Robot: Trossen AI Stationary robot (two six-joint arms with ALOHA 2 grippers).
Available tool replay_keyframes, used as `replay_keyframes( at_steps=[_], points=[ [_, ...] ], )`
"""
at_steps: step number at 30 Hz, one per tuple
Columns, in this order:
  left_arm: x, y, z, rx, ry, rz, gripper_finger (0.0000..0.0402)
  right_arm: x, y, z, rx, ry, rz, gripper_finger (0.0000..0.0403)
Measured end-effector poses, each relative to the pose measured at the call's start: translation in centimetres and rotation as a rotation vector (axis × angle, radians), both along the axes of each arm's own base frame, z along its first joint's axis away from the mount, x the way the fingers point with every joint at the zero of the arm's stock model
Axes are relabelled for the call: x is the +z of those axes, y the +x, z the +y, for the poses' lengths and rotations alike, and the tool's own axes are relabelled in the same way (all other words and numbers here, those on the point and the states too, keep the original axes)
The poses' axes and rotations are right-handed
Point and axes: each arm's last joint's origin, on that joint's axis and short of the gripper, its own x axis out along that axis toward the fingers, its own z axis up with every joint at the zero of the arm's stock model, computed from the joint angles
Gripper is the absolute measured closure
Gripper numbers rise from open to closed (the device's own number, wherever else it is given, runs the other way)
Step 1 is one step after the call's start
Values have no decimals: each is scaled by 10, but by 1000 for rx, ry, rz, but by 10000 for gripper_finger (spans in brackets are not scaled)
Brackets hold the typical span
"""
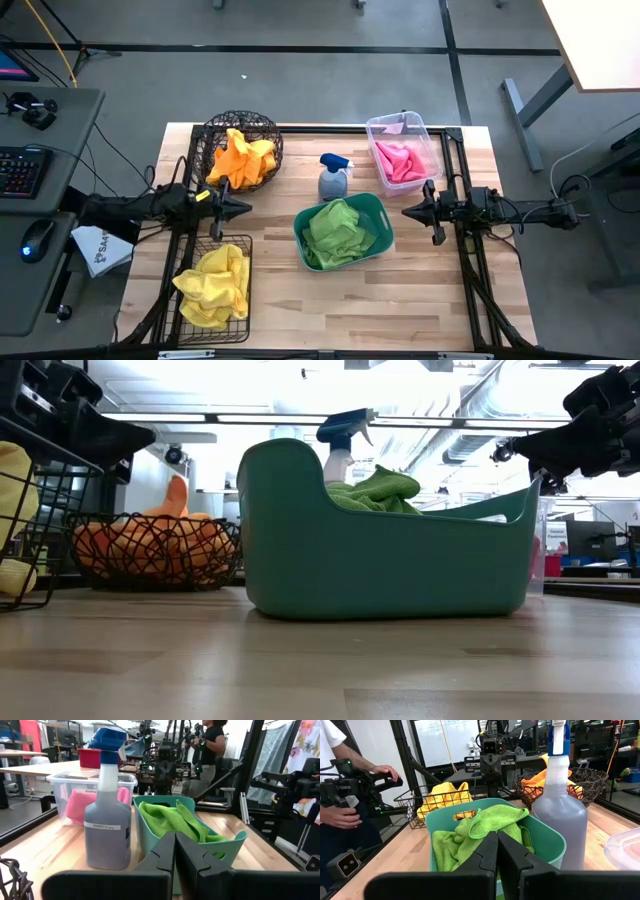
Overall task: Sort microfiber towel by color & place in baskets
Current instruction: Return to Home Position
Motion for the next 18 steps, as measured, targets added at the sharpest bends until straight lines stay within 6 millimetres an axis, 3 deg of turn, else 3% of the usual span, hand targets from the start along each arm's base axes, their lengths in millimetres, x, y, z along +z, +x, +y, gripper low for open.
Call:
replay_keyframes(
  at_steps=[18],
  points=[
    [-1, 1, 0, -3, -17, 10, 401, 0, 0, 0, 0, 0, 0, 402]
  ],
)
